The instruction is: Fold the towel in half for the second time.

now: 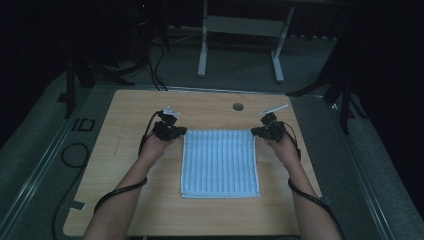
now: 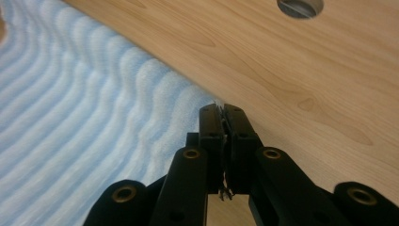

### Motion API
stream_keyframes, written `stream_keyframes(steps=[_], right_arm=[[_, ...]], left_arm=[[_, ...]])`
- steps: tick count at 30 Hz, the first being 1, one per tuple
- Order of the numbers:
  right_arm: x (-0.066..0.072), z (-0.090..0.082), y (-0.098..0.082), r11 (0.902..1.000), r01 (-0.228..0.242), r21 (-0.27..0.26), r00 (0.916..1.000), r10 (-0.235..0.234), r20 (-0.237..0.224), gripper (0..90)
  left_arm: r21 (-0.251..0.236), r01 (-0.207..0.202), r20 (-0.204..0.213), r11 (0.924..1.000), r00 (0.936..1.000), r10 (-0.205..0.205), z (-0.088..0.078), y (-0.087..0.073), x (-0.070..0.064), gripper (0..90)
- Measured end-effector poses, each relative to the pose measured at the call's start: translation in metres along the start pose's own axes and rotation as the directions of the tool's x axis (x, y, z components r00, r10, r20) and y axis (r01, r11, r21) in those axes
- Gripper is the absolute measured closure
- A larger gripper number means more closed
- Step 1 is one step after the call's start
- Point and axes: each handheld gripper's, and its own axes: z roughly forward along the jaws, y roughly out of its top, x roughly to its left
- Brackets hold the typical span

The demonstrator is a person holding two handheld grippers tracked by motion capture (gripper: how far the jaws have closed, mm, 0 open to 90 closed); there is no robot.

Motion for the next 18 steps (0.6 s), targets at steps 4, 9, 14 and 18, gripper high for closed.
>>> stream_keyframes(steps=[4,9,14,18], right_arm=[[0.009,-0.020,-0.005,0.9986,0.037,-0.037,0.9991,-0.038,-0.019,86.9],[0.025,-0.048,-0.023,0.9941,0.066,-0.086,0.9963,-0.070,-0.050,86.9],[0.041,-0.068,-0.042,0.9890,0.102,-0.107,0.9921,-0.109,-0.063,86.9],[0.052,-0.085,-0.055,0.9844,0.131,-0.118,0.9881,-0.139,-0.065,86.7]], left_arm=[[-0.023,-0.022,0.033,0.9995,0.9992,0.023,-0.018,-0.005,-0.007,87.7],[-0.048,-0.043,0.088,0.9980,0.9951,0.047,-0.039,-0.016,-0.020,87.7],[-0.061,-0.062,0.133,0.9962,0.9887,0.070,-0.058,-0.030,-0.036,87.7],[-0.077,-0.116,0.130,0.9903,0.9835,0.125,-0.075,-0.041,-0.052,87.7]])
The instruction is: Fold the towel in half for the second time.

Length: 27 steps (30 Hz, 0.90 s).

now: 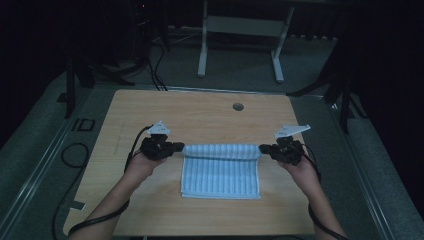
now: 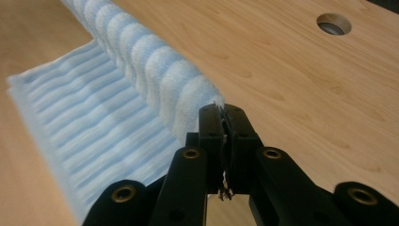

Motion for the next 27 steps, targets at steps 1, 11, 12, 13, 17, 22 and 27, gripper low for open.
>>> stream_keyframes(steps=[1,11,12,13,17,22,27], right_arm=[[0.003,-0.004,-0.003,1.0000,-0.003,-0.006,1.0000,0.003,0.000,86.6],[0.039,-0.023,-0.041,1.0000,0.004,-0.003,0.9995,-0.004,-0.030,86.4],[0.043,-0.023,-0.045,0.9999,0.006,0.008,0.9994,-0.006,-0.033,86.4],[0.045,-0.023,-0.048,0.9999,0.006,0.013,0.9994,-0.006,-0.033,86.4],[0.058,-0.024,-0.071,0.9991,-0.036,0.022,0.9962,0.037,-0.079,80.5],[0.066,-0.031,-0.082,0.9992,-0.038,0.013,0.9962,0.039,-0.078,69.9],[0.058,-0.020,-0.074,0.9982,-0.059,-0.004,0.9956,0.059,-0.073,70.2]], left_arm=[[-0.007,-0.027,0.000,0.9996,0.9996,0.027,-0.007,-0.007,-0.011,87.7],[0.040,-0.066,0.056,0.9970,0.9964,0.064,-0.014,-0.046,-0.045,87.6],[0.041,-0.065,0.058,0.9970,0.9964,0.062,-0.014,-0.049,-0.047,87.5],[0.045,-0.068,0.062,0.9966,0.9959,0.065,-0.013,-0.055,-0.051,87.4],[0.062,-0.054,0.088,0.9966,0.9950,0.048,-0.013,-0.069,-0.056,82.3],[0.075,-0.035,0.088,0.9966,0.9957,0.028,-0.015,-0.064,-0.052,64.2],[0.102,-0.088,0.105,0.9909,0.9914,0.077,0.003,-0.052,-0.056,59.1]])
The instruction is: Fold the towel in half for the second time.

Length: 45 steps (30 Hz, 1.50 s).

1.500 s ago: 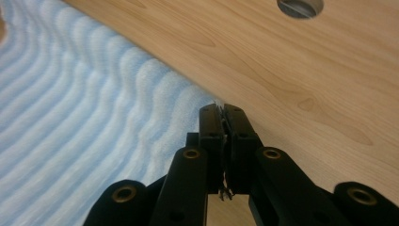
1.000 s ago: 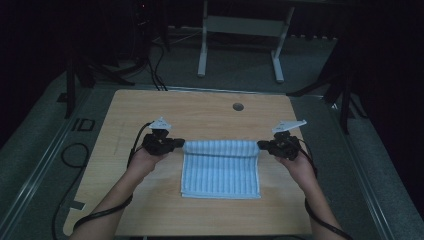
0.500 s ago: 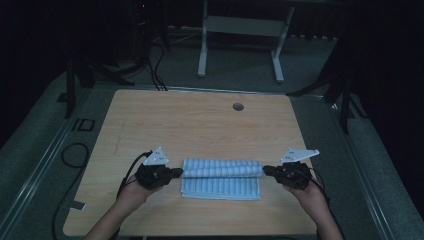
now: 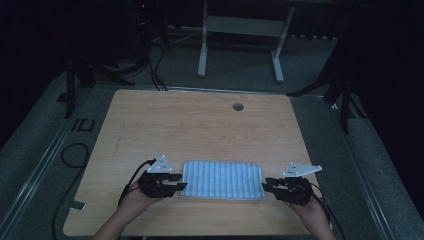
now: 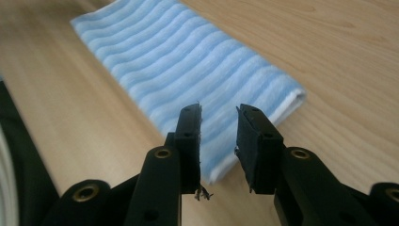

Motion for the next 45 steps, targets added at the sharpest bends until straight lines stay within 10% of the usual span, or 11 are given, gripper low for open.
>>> stream_keyframes(steps=[13,45], right_arm=[[-0.017,0.073,-0.006,0.9954,-0.017,0.094,0.9993,0.013,0.036,61.3],[-0.041,0.166,0.086,0.9892,0.062,0.133,0.9971,-0.067,0.036,51.8]], left_arm=[[0.095,0.046,-0.044,0.9944,0.9981,-0.042,0.060,0.000,0.020,59.1],[0.077,0.157,-0.210,0.9845,0.9679,-0.138,0.040,0.001,0.117,58.9]])
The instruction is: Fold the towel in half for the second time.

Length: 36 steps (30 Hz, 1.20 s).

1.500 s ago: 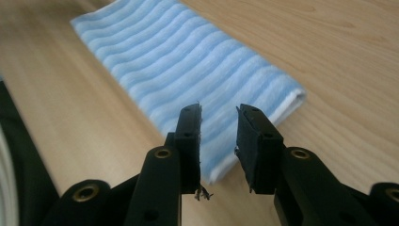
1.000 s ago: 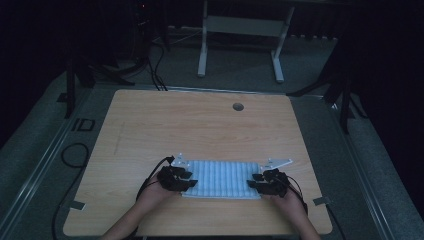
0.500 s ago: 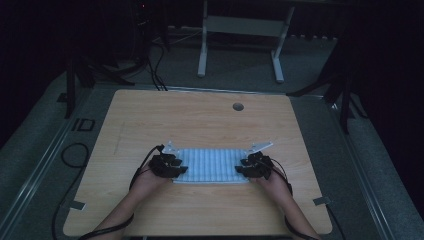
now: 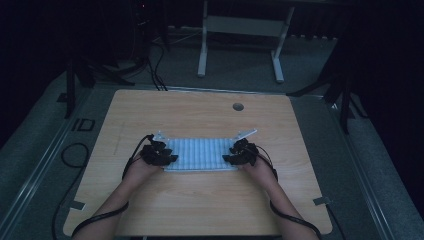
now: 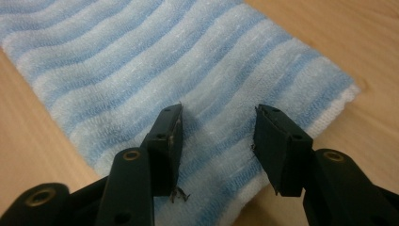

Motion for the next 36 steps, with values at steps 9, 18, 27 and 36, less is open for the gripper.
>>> stream_keyframes(steps=[9,18,27,36], right_arm=[[-0.005,0.016,0.020,0.9999,-0.010,-0.002,0.9999,0.010,0.003,51.3],[-0.010,0.027,0.037,0.9993,-0.027,0.027,0.9996,0.027,0.006,49.5],[-0.009,0.026,0.035,0.9991,-0.043,0.007,0.9991,0.043,0.000,45.7],[-0.003,0.018,0.037,0.9994,-0.033,-0.012,0.9984,0.032,-0.047,22.3]], left_arm=[[0.009,0.024,-0.048,0.9997,0.9985,-0.024,0.002,0.008,0.022,57.6],[0.009,0.051,-0.077,0.9986,0.9958,-0.051,0.009,0.020,0.039,57.1],[-0.011,0.083,-0.066,0.9965,0.9943,-0.084,0.005,0.015,0.037,51.9],[-0.091,0.100,0.034,0.9908,0.9947,-0.097,-0.014,0.015,0.032,27.7]])
